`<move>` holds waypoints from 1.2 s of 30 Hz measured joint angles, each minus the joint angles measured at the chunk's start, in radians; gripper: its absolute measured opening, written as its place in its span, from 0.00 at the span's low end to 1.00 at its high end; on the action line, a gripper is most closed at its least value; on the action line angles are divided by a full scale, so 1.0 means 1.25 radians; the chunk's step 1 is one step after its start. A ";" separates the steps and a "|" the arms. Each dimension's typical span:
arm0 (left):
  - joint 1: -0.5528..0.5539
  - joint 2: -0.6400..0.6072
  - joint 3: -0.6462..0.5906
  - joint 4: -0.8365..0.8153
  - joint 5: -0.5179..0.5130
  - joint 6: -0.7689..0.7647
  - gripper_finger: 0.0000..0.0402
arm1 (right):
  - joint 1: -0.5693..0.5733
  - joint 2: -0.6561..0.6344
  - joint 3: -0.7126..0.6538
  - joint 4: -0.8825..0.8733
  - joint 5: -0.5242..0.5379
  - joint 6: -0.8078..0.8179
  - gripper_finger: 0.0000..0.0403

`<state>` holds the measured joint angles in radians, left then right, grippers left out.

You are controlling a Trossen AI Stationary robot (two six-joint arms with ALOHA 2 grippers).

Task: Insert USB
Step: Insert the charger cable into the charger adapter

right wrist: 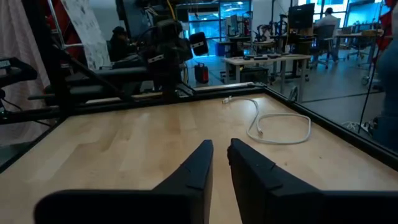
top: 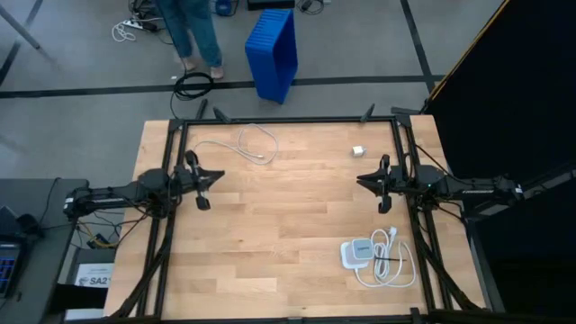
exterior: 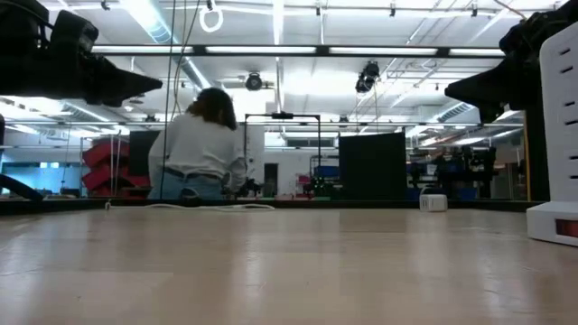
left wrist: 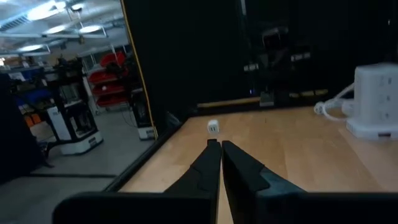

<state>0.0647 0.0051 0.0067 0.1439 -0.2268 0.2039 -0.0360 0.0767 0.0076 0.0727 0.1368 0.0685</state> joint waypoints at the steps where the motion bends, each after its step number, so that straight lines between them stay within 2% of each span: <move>1: 0.000 0.000 0.000 0.012 0.000 0.000 0.00 | 0.000 0.000 0.000 0.000 0.000 0.000 0.07; 4: 0.000 0.000 0.000 0.029 0.000 -0.002 0.00 | 0.000 0.000 0.000 -0.001 0.000 -0.022 0.06; 8: 0.000 0.000 0.000 0.056 0.000 -0.043 0.00 | -0.001 0.000 0.000 0.010 0.001 -0.159 0.06; 10: 0.000 0.000 0.000 0.061 -0.006 -0.091 0.00 | -0.001 0.000 0.000 0.015 0.001 -0.178 0.07; 13: 0.000 0.001 0.001 0.058 -0.019 -0.095 0.00 | -0.001 0.000 0.000 0.016 0.001 -0.179 0.08; 15: 0.000 0.010 0.017 0.018 -0.068 -0.085 0.00 | -0.001 0.000 0.000 0.016 0.001 -0.183 0.09; 18: 0.001 0.050 0.109 -0.111 -0.139 -0.061 0.04 | -0.001 0.000 0.000 0.020 0.002 -0.201 0.10; 21: 0.001 0.138 0.229 -0.249 -0.207 -0.109 0.13 | -0.001 0.000 0.000 0.030 0.004 -0.205 0.10; 24: 0.001 0.240 0.336 -0.338 -0.237 -0.154 0.25 | -0.002 0.000 0.000 0.059 0.005 -0.205 0.09; 27: 0.001 0.363 0.415 -0.359 -0.343 -0.233 0.37 | -0.002 0.000 0.000 0.089 0.004 -0.204 0.08; 31: 0.007 0.529 0.479 -0.372 -0.416 -0.276 0.48 | -0.002 0.000 0.002 0.095 0.004 -0.196 0.07; 33: 0.027 0.612 0.533 -0.450 -0.464 -0.301 0.52 | -0.002 0.000 0.002 0.098 0.003 -0.196 0.06; 36: 0.073 0.741 0.649 -0.631 -0.465 -0.373 0.55 | -0.002 0.000 0.003 0.105 0.002 -0.196 0.06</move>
<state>0.1564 0.9309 0.8186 -0.6451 -0.8077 -0.2630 -0.0383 0.0765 0.0109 0.2039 0.1388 -0.1764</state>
